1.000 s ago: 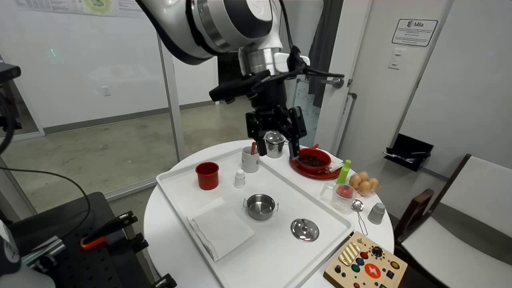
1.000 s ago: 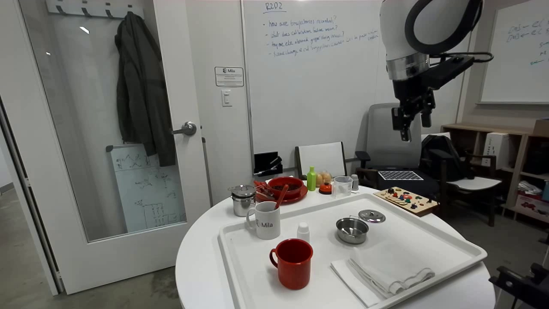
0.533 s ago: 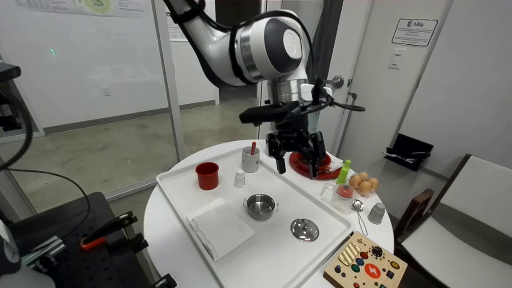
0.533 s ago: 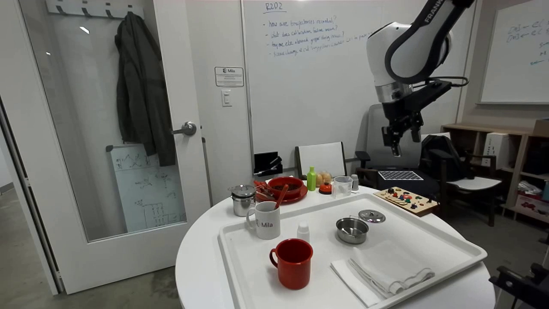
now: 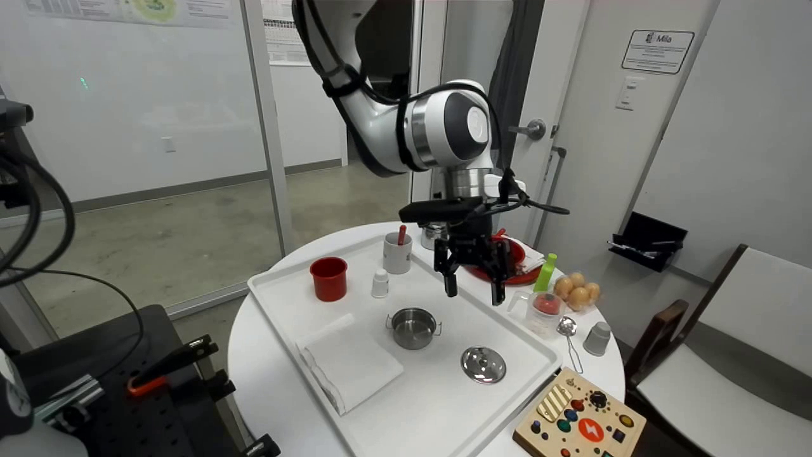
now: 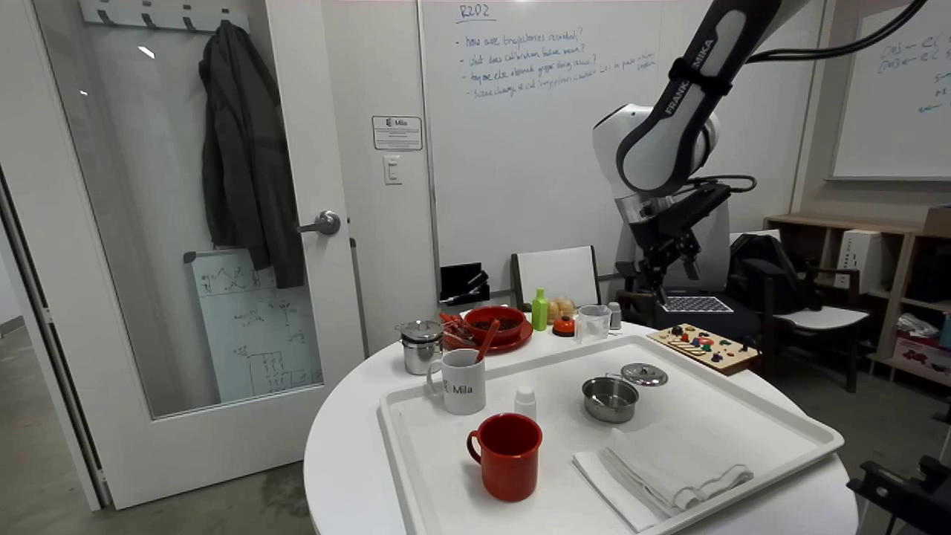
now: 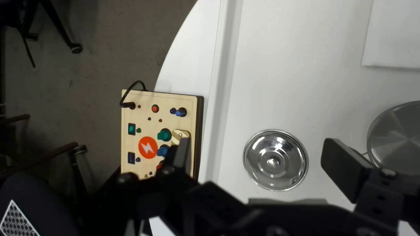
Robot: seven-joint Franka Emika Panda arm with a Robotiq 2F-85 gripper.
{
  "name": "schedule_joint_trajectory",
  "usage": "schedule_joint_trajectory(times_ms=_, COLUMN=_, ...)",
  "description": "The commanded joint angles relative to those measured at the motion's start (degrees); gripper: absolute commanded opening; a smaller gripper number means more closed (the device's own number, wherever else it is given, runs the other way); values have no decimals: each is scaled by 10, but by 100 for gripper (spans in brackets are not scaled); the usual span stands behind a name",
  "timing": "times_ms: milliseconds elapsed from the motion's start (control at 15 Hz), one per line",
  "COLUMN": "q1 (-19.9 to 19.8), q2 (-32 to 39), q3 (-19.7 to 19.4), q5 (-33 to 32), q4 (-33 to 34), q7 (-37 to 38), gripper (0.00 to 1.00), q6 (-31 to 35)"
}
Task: Pick the lid on the tray and put it on the pot
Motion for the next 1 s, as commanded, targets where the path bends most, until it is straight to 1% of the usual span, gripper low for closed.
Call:
schedule_joint_trajectory(times_ms=0, q1=19, q2=18, q3=-18, q5=17, q4=19, q7=-8, gripper=100, q6=-14)
schedule_joint_trajectory(times_ms=133, q1=23, q2=44, q3=-20, q5=22, q4=49, q7=-8, gripper=100, q6=-33)
schedule_joint_trajectory(times_ms=333, q1=23, q2=53, q3=-21, q5=22, q4=61, q7=-9, gripper=100, q6=-39)
schedule_joint_trajectory(times_ms=400, q1=29, q2=37, q3=-28, q5=10, q4=33, q7=9, gripper=100, q6=-15)
schedule_joint_trajectory(times_ms=467, q1=28, q2=40, q3=-28, q5=13, q4=29, q7=9, gripper=100, q6=-3)
schedule_joint_trajectory(times_ms=667, q1=27, q2=72, q3=-38, q5=32, q4=35, q7=51, gripper=100, q6=41)
schedule_joint_trajectory(times_ms=800, q1=26, q2=96, q3=-48, q5=38, q4=35, q7=78, gripper=100, q6=99)
schedule_joint_trajectory(times_ms=933, q1=16, q2=127, q3=-46, q5=61, q4=48, q7=61, gripper=100, q6=133)
